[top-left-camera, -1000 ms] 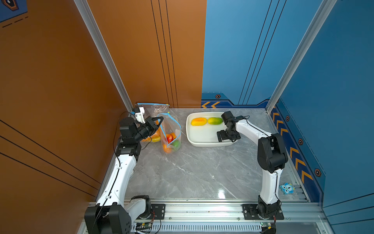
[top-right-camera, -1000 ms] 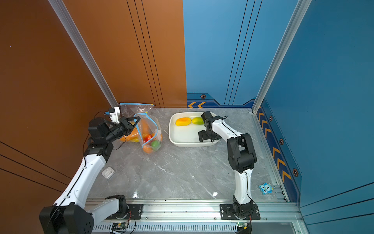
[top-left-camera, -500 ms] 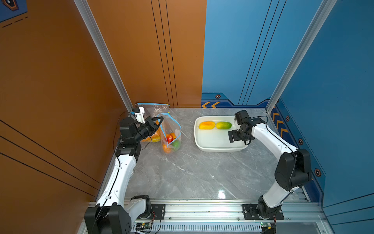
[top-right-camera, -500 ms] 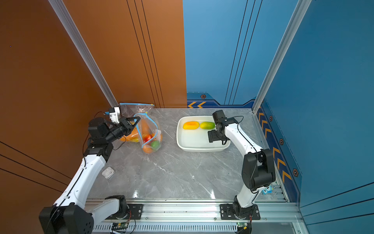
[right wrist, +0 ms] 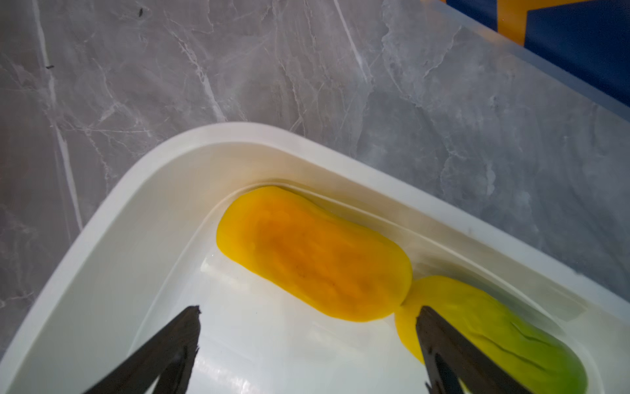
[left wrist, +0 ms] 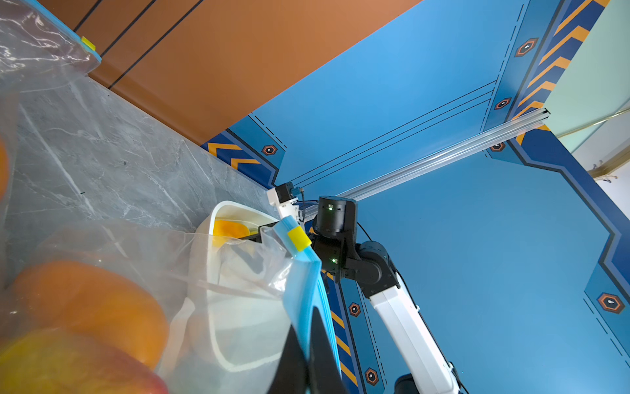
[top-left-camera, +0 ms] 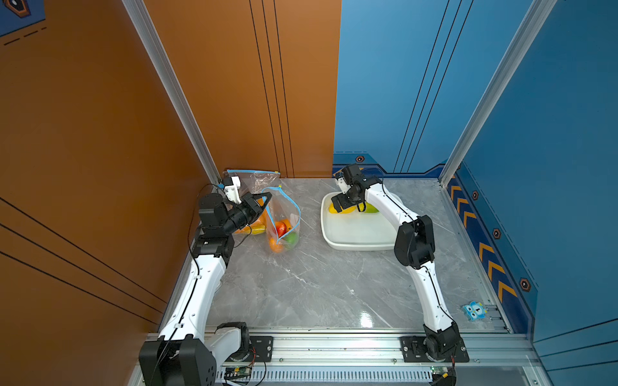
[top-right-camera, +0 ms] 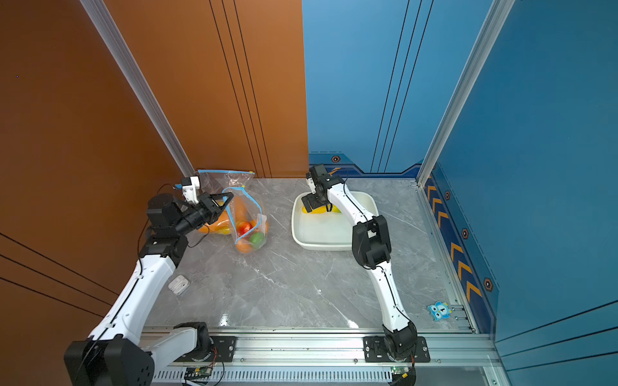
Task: Place the mango in a zip-top bag and seal the zipper
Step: Pick up the mango from the basket.
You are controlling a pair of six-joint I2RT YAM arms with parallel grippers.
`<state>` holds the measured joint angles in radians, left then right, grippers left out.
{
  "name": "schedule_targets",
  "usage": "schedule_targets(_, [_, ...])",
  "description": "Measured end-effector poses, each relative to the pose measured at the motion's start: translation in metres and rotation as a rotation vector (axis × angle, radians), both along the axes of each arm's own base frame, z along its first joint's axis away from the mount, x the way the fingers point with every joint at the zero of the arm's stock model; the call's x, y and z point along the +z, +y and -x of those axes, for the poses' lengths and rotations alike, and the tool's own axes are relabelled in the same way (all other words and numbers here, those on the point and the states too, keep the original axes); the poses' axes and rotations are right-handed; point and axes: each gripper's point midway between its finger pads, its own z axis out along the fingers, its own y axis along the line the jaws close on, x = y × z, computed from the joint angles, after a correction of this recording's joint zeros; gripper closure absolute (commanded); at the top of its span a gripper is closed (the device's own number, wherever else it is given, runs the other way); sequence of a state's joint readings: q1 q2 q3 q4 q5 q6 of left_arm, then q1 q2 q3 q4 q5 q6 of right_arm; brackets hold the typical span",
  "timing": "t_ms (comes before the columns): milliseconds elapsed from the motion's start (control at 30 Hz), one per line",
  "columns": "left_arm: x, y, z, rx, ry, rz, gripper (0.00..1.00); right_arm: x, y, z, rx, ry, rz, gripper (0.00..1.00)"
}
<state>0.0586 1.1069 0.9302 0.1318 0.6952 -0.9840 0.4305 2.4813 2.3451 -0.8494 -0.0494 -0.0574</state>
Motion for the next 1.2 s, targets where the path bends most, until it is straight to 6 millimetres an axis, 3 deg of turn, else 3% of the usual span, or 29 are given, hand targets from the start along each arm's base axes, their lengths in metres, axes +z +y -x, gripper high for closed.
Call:
schedule_targets(133, [0.0,-0.002,0.0,-0.005,0.0,0.0,1.0,-0.024,-0.005,-0.009,-0.003,0.028,0.01,0.0])
schedule_targets(267, [0.0,-0.002,0.0,-0.005,0.0,0.0,1.0,-0.027,-0.006,-0.012,0.011,0.035,0.001,0.0])
schedule_targets(433, [0.0,-0.002,0.0,-0.005,0.0,0.0,1.0,-0.024,0.004,-0.014,0.051,0.035,-0.042,0.01])
schedule_targets(567, [0.0,-0.002,0.001,-0.006,0.0,0.0,1.0,-0.033,0.012,-0.012,0.093,0.05,-0.064,0.02])
schedule_targets(633, [0.0,-0.002,0.0,-0.005,0.0,0.0,1.0,-0.04,0.014,-0.01,0.104,0.063,-0.065,0.08])
schedule_targets(767, [0.0,-0.002,0.0,-0.002,0.0,-0.001,1.0,-0.044,0.016,-0.008,0.114,0.075,-0.074,0.31])
schedule_targets(933, [0.0,-0.002,0.0,-0.002,0.0,-0.001,1.0,-0.045,0.016,0.0,0.097,0.102,-0.082,0.43])
schedule_targets(1067, [0.0,-0.001,0.0,0.001,0.0,-0.001,1.0,-0.022,0.015,0.019,0.061,0.122,-0.09,0.48])
schedule_targets(1133, [0.0,-0.002,0.0,0.0,0.001,-0.001,1.0,0.007,0.015,0.028,0.036,0.1,-0.105,0.53])
schedule_targets(1200, [0.0,-0.002,0.0,0.0,0.0,-0.001,1.0,0.05,0.015,0.038,-0.001,0.045,-0.131,0.56])
